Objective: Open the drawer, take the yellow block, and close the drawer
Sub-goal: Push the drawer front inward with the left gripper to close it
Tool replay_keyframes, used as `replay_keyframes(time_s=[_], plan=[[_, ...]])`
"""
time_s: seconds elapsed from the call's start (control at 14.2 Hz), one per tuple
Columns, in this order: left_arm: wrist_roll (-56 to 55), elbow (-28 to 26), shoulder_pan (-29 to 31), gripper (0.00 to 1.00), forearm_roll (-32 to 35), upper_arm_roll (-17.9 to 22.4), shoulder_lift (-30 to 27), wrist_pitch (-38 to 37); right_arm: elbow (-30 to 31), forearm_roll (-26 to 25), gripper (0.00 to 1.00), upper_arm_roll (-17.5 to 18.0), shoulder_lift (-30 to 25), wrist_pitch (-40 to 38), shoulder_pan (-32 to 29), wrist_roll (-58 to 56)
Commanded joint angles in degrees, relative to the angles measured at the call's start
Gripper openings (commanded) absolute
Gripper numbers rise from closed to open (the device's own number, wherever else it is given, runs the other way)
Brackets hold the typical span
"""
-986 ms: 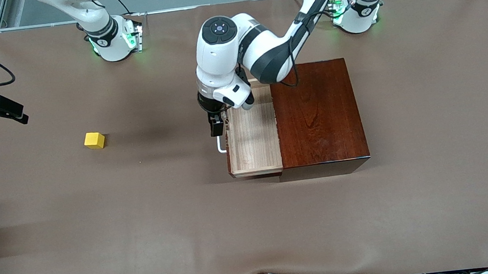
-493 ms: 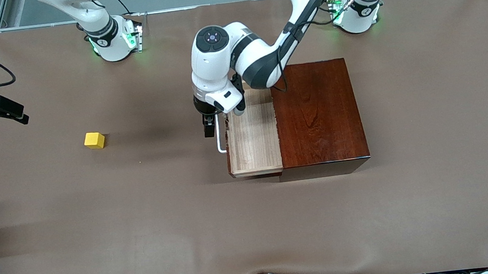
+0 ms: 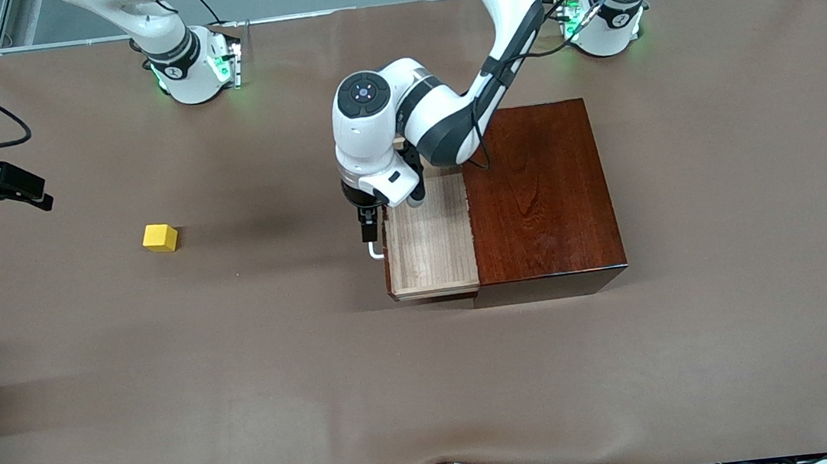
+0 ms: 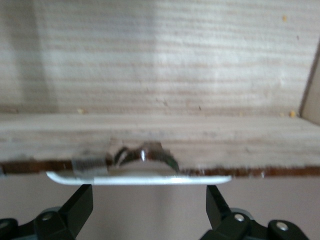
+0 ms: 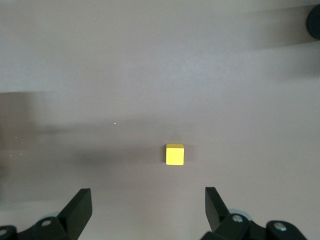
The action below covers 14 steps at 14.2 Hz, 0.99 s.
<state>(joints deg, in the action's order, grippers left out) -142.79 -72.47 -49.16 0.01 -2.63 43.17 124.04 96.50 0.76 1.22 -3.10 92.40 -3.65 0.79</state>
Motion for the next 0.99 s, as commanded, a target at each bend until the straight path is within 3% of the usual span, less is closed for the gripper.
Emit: replay_keyframes(time_s=[0.0, 0.35, 0.92], plan=[[1.46, 0.93, 0.46, 1.00, 0.16, 0.08, -0.11, -3.53, -0.97, -0.94, 1.00, -0.08, 0.37, -0.03, 0.39, 1.05], [1.55, 0.93, 1.26, 1.00, 2.18, 0.17, -0.98, -3.71, -1.40, -1.02, 1.00, -0.08, 0.72, -0.21, 0.39, 0.35], [1.11, 0.93, 0.73, 1.00, 9.04, 0.26, -1.95, -10.91, -2.29, -1.02, 1.00, -0.34, 0.46, -0.82, 0.22, 0.26]])
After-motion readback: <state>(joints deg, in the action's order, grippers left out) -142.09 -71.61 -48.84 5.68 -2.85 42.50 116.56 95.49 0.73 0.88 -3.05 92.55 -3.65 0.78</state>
